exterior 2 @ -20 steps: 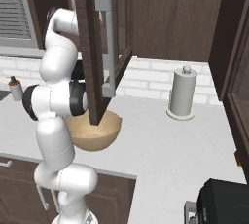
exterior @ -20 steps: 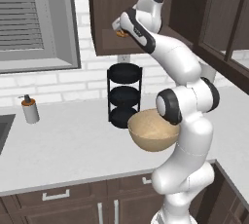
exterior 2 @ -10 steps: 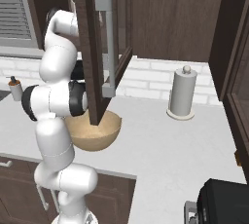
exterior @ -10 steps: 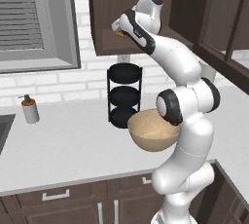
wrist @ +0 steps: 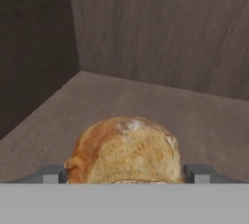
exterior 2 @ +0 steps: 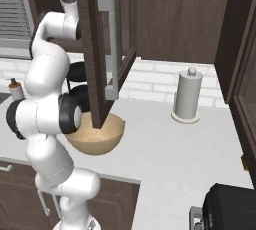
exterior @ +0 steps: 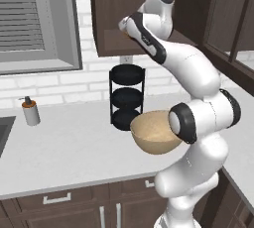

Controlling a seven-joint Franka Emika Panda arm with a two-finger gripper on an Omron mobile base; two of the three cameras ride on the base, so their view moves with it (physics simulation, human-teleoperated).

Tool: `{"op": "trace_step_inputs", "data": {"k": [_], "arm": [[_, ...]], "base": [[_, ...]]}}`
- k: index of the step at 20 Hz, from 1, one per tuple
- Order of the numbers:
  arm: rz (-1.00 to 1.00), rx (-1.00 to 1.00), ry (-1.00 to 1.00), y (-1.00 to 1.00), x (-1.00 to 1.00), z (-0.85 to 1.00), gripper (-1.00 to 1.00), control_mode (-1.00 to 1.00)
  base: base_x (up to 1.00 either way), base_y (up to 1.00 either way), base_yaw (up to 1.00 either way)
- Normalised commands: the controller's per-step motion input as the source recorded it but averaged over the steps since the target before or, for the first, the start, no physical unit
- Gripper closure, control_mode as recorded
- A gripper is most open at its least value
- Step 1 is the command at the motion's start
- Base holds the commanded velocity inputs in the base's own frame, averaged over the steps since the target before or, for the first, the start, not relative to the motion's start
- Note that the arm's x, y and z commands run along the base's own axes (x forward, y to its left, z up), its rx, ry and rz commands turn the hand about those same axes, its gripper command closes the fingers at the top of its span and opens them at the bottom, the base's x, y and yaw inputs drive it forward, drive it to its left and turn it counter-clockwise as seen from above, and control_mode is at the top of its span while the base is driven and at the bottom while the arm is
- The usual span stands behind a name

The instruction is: Open the cabinet, pick up the bread from the cabinet and place it in the basket. Then move the basket to the dining counter.

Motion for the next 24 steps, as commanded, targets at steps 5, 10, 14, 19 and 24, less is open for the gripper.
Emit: {"op": "trace_step_inputs", "data": {"k": [5,10,14,19,24], "arm": [[-0.27,0.0,-0.21,0.0,-0.97,0.01,1.0,-1.0],[-0.24,0.0,-0.05,0.0,-0.92,0.43,1.0,-1.0],[-0.15,0.0,0.0,0.0,-1.0,0.21,1.0,-1.0],[-0.1,0.0,0.14,0.0,-1.0,0.0,1.0,-1.0],[-0.06,0.0,0.13,-0.05,-1.0,-0.13,1.0,-1.0]], "base": [[0.0,0.0,0.0],[0.0,0.0,0.0],[0.0,0.0,0.0],[0.0,0.0,0.0],[0.0,0.0,0.0]]}}
